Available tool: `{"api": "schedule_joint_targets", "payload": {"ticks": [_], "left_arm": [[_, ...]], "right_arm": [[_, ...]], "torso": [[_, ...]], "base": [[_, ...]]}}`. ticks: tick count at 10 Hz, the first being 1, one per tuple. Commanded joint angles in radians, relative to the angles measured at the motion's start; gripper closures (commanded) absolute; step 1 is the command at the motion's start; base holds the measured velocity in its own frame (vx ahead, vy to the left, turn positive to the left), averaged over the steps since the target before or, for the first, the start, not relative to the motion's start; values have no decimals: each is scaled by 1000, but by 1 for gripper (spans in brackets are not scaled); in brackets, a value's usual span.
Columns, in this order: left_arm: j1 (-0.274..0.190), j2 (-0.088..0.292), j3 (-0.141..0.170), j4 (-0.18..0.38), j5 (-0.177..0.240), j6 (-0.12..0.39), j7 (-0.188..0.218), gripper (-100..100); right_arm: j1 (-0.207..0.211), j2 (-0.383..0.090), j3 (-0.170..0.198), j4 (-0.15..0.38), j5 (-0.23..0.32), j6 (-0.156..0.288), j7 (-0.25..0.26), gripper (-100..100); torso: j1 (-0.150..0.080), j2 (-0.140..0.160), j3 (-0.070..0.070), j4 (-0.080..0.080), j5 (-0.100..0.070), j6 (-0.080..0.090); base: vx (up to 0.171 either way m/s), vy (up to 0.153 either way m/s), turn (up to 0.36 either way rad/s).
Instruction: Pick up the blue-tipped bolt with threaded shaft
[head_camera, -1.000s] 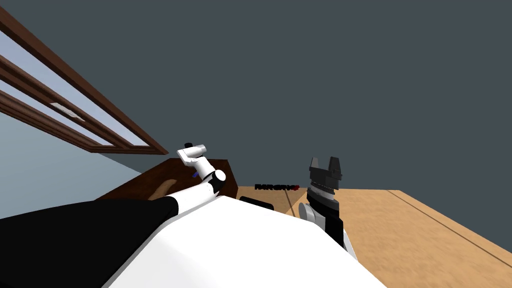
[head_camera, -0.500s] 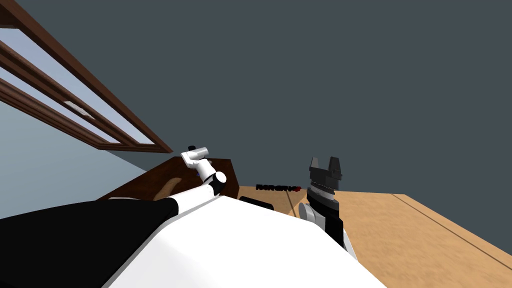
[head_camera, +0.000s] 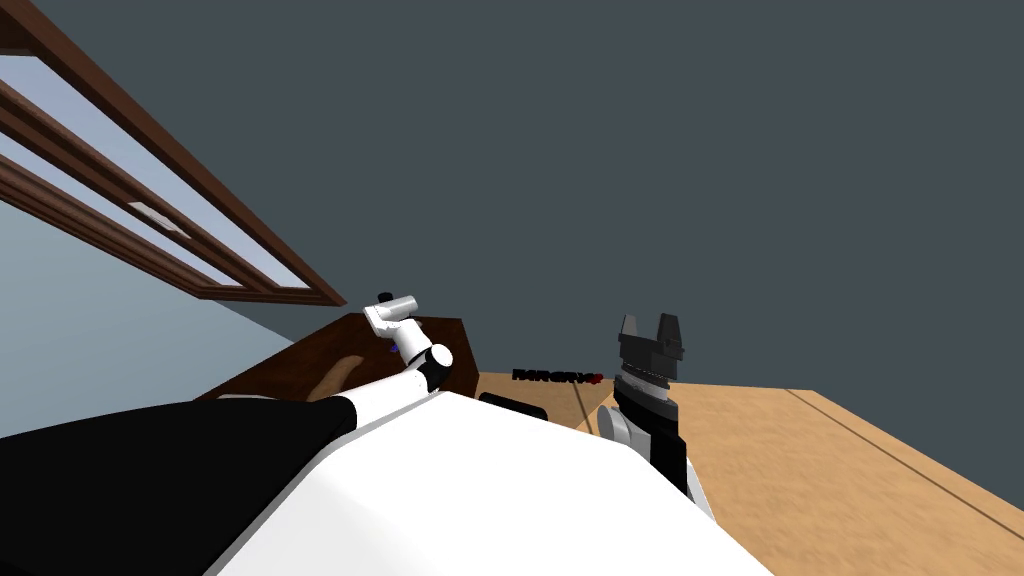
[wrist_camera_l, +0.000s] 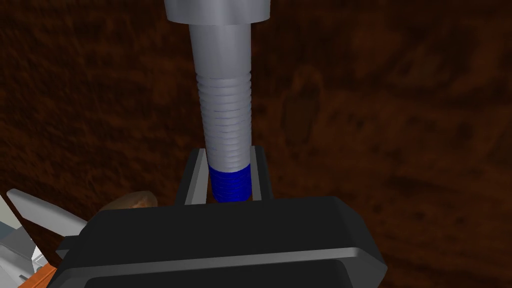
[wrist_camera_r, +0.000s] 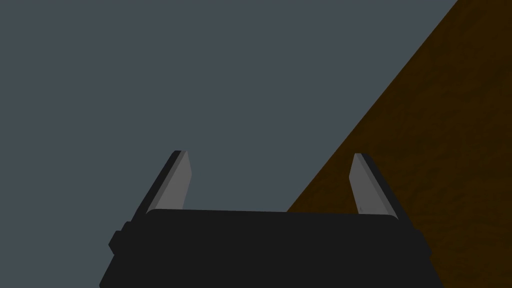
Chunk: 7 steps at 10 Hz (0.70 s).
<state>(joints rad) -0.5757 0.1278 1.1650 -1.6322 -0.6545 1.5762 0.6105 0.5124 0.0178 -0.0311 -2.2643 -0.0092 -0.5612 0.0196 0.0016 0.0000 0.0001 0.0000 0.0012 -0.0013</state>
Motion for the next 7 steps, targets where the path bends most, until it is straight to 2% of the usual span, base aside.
{"api": "schedule_joint_targets", "payload": {"ticks": [1, 2, 3, 4, 5, 6, 7], "left_arm": [[0, 0, 0, 0, 0, 0, 0, 100], [0, 0, 0, 0, 0, 0, 0, 100], [0, 0, 0, 0, 0, 0, 0, 0], [-15, 8, 1, -22, -12, 33, -13, 100], [-20, 12, 1, -30, -17, 45, -18, 100], [-14, 7, 1, -27, -12, 33, -14, 100], [-15, 7, 1, -28, -13, 36, -16, 0]], "right_arm": [[0, 0, 0, 0, 0, 0, 0, 0], [0, 0, 0, 0, 0, 0, 0, 0], [0, 0, 0, 0, 0, 0, 0, 0], [0, 0, 0, 0, 0, 0, 0, 0], [0, 0, 0, 0, 0, 0, 0, 0], [0, 0, 0, 0, 0, 0, 0, 0], [0, 0, 0, 0, 0, 0, 0, 0]], "torso": [[0, 0, 0, 0, 0, 0], [0, 0, 0, 0, 0, 0], [0, 0, 0, 0, 0, 0], [0, 0, 0, 0, 0, 0], [-2, 1, 1, 1, -1, 1], [-3, 1, 1, 1, -1, 0], [-2, 1, 1, 1, -1, 0]], "base": [[0, 0, 0], [0, 0, 0], [0, 0, 0], [-12, -22, -62], [-18, -23, -53], [-7, -8, -7], [0, 0, 0]]}}
